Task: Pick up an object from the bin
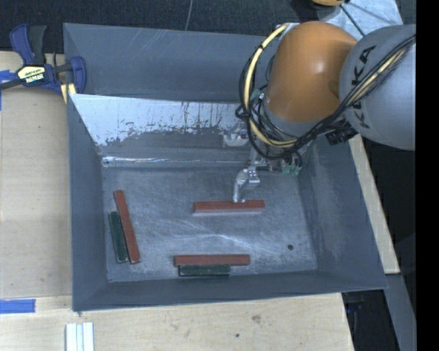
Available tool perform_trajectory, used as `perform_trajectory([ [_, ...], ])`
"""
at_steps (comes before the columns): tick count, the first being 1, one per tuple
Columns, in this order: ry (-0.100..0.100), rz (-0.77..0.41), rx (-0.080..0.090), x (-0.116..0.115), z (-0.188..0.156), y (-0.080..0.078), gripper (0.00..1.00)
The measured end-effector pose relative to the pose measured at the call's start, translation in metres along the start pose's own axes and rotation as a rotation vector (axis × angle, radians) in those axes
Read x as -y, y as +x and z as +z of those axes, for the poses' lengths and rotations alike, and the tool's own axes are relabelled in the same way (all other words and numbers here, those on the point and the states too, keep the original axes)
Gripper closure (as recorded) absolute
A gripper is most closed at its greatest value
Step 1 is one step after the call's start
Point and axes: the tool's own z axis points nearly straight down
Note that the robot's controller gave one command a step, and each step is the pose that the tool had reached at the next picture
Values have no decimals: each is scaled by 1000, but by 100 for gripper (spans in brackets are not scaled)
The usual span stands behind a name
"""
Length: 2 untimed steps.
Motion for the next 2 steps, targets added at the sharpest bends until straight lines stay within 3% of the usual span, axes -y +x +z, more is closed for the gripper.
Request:
perform_trajectory([
  [1,0,-86,11,17,116,40,100],
  [2,0,-85,11,17,116,40,100],
])
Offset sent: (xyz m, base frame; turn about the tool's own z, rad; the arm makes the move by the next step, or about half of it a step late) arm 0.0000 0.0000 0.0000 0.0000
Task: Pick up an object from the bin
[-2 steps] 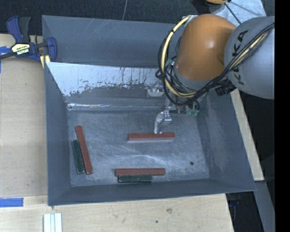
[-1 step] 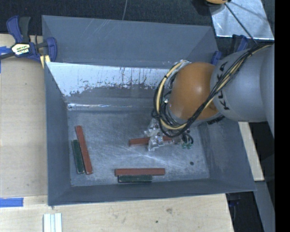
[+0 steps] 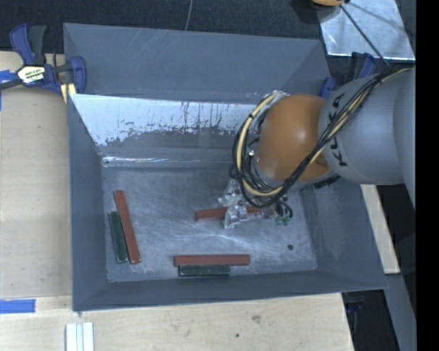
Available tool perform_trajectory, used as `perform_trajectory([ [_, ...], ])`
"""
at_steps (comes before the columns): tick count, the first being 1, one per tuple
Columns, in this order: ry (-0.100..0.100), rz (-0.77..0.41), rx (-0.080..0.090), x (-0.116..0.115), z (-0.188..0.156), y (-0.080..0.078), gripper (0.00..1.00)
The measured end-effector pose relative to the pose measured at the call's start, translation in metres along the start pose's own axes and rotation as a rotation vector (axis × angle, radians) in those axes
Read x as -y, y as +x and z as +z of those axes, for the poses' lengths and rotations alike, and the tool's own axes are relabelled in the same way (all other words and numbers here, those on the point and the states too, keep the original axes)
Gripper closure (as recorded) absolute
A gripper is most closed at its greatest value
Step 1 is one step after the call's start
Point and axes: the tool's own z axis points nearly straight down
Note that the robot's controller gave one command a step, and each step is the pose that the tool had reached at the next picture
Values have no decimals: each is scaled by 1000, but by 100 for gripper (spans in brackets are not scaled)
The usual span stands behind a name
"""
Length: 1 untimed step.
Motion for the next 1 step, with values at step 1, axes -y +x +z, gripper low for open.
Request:
perform_trajectory([
  [1,1,-5,-3,-1,-172,2,100],
])
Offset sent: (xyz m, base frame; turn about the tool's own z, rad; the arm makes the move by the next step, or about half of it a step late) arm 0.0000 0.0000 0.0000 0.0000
